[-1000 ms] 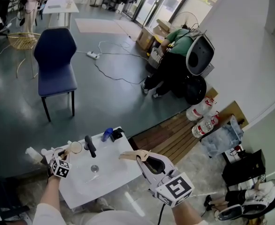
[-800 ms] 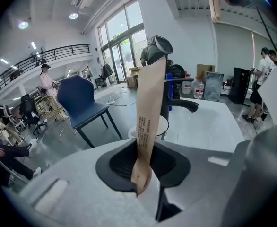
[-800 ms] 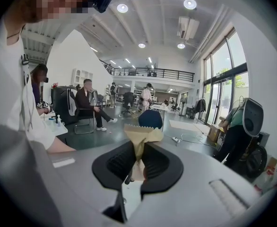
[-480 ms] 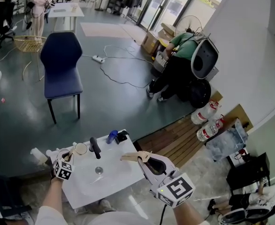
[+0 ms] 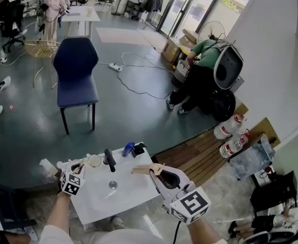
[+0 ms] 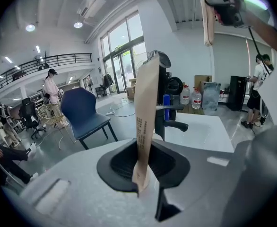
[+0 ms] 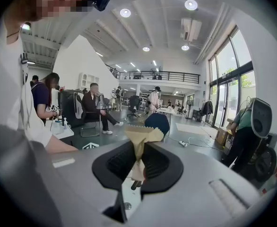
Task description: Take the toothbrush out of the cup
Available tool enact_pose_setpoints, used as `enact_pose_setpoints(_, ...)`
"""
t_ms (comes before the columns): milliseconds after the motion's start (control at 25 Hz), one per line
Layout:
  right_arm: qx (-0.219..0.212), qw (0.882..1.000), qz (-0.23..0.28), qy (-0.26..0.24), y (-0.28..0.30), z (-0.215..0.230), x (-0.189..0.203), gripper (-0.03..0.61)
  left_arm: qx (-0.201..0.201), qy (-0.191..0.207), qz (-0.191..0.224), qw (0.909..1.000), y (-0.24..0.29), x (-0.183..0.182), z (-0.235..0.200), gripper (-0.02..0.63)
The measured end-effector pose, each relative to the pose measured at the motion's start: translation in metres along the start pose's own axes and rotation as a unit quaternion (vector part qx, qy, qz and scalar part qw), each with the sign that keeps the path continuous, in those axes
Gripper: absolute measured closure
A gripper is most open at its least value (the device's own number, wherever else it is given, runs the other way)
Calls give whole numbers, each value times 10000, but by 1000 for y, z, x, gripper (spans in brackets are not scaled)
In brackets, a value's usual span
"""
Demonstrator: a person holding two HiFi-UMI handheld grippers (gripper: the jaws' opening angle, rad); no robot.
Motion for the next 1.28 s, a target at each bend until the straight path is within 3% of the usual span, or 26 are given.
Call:
enact_pose_setpoints(440, -298, 9994, 145, 15, 6, -18, -5, 551, 198, -183, 572, 9980, -56, -51, 13, 561)
enact_pose_setpoints(960, -728, 9968, 322, -32, 16, -51, -17, 551, 433, -439, 1318, 9894, -140, -106, 28, 561)
enact_pose_setpoints(1280, -984, 9943, 396, -95, 21, -72, -25, 551, 564, -358, 1593, 9850, -189, -135, 44, 561)
Point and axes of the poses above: the fingertips, and each gripper's own axes: y forward along the fingers, z to its right, x out of its underside, the point moved 3 cm from there along -y, backward along the fingers, and after that the axes turned 14 degrees about x, right-handed, at the moved point
